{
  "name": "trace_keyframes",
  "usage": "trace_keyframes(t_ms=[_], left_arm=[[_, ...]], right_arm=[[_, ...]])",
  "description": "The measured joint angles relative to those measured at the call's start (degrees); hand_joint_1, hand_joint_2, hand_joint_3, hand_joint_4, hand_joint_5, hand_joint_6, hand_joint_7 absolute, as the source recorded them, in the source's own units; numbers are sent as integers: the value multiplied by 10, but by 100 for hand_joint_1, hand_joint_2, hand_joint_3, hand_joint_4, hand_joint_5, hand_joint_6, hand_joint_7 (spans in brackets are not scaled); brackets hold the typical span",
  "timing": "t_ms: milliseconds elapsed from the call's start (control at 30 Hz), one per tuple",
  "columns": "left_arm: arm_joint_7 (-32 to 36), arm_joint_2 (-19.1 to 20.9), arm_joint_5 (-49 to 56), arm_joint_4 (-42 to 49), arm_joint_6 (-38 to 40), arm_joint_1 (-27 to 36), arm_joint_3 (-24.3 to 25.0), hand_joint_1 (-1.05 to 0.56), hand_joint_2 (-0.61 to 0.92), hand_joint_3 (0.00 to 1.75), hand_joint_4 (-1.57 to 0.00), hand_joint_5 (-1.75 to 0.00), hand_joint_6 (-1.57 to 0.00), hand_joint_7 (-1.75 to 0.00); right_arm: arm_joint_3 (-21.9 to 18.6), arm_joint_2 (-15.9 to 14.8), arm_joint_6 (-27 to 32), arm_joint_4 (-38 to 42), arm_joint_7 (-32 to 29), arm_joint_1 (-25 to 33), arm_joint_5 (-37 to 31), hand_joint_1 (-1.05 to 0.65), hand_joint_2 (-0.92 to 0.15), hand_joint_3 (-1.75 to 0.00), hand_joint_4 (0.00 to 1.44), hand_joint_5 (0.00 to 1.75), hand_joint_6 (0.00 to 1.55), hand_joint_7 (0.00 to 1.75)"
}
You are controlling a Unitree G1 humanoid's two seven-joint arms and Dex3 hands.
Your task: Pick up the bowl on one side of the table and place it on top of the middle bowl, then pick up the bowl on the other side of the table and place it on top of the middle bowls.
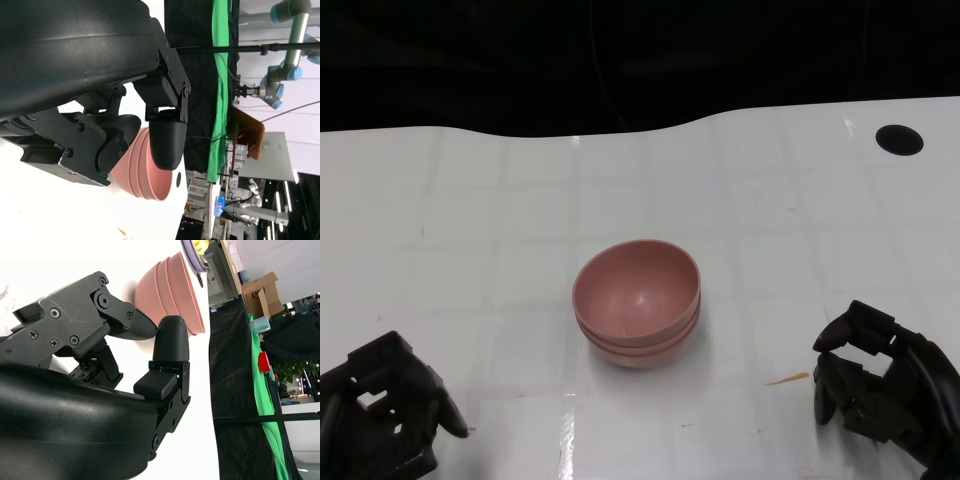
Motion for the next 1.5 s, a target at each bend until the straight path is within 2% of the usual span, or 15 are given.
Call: trace_keyframes(t_ms=[100, 300, 767, 1500], left_arm=[[-21, -3, -8, 17, 6, -13, 4, 3, 55, 133, -95, -175, -82, -174], [-47, -8, -10, 42, 5, -28, 10, -1, 54, 131, -95, -175, -82, -175], [-61, -6, 31, 62, 5, -37, 7, 1, 55, 127, -92, -175, -76, -175], [-82, 1, 36, 77, 27, -49, 8, 1, 56, 119, -92, -175, -78, -175]], right_arm=[[0, 0, 0, 1, 0, 0, 0, -15, -59, -100, 87, 175, 75, 158], [0, -1, 0, 4, 0, -1, 0, -17, -57, -100, 87, 175, 76, 156], [0, -9, 8, 5, 1, -1, 0, -16, -57, -102, 88, 175, 77, 153], [0, -11, 20, -7, 2, 0, 0, -14, -55, -107, 88, 175, 75, 156]])
